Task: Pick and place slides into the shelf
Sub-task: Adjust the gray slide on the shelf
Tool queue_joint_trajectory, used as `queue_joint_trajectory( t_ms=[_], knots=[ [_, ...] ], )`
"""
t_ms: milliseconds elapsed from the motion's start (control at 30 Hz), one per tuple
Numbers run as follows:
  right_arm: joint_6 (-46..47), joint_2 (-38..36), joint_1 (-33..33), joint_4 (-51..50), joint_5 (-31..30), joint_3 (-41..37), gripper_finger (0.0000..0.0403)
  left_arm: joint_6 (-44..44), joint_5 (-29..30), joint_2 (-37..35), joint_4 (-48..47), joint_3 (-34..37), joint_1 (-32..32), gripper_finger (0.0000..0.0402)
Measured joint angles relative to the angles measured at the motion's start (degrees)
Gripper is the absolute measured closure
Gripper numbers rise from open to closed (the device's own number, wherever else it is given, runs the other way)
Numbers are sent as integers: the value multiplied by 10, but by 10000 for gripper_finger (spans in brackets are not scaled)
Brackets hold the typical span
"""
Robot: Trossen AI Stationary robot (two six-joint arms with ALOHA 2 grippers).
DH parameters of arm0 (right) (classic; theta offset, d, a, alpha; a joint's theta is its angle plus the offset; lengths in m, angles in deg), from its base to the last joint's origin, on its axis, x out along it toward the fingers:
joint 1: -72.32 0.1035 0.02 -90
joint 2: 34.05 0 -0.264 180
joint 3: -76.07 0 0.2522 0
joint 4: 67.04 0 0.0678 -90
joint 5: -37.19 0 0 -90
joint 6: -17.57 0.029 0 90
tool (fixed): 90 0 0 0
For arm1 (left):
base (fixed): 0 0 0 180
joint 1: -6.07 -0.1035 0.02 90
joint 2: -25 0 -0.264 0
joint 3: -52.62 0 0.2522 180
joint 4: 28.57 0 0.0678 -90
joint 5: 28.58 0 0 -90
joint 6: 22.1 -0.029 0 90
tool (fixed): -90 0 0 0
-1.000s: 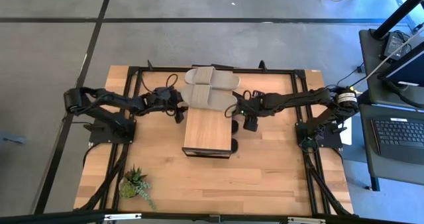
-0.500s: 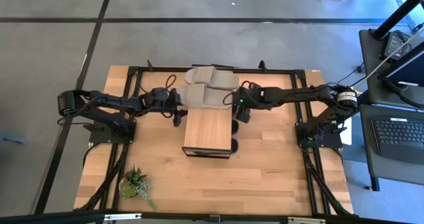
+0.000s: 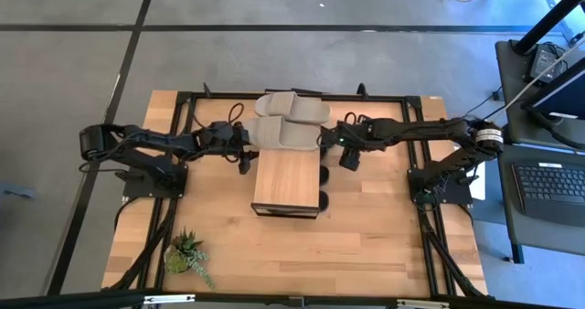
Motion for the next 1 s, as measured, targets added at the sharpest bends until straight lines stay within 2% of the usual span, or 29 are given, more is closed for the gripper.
queue_joint_trajectory(
  t_ms=[200,300,467,633,833,1000],
  knots=[
    [22,-55,-2,-1,0,-36,178,18,5,-43,-59,-1,-20,207],
    [35,-76,-2,0,0,-52,178,28,14,-85,-76,-1,-29,207],
    [50,-93,-2,0,1,-75,178,32,19,-168,-164,0,-41,207],
    [52,-95,-2,2,1,-84,178,61,87,-255,-273,0,-43,207],
    [51,-95,-2,24,1,-86,178,60,115,-322,-280,0,-38,207],
    [50,-95,-2,27,1,-86,178,58,150,-342,-283,0,-39,207]
  ],
)
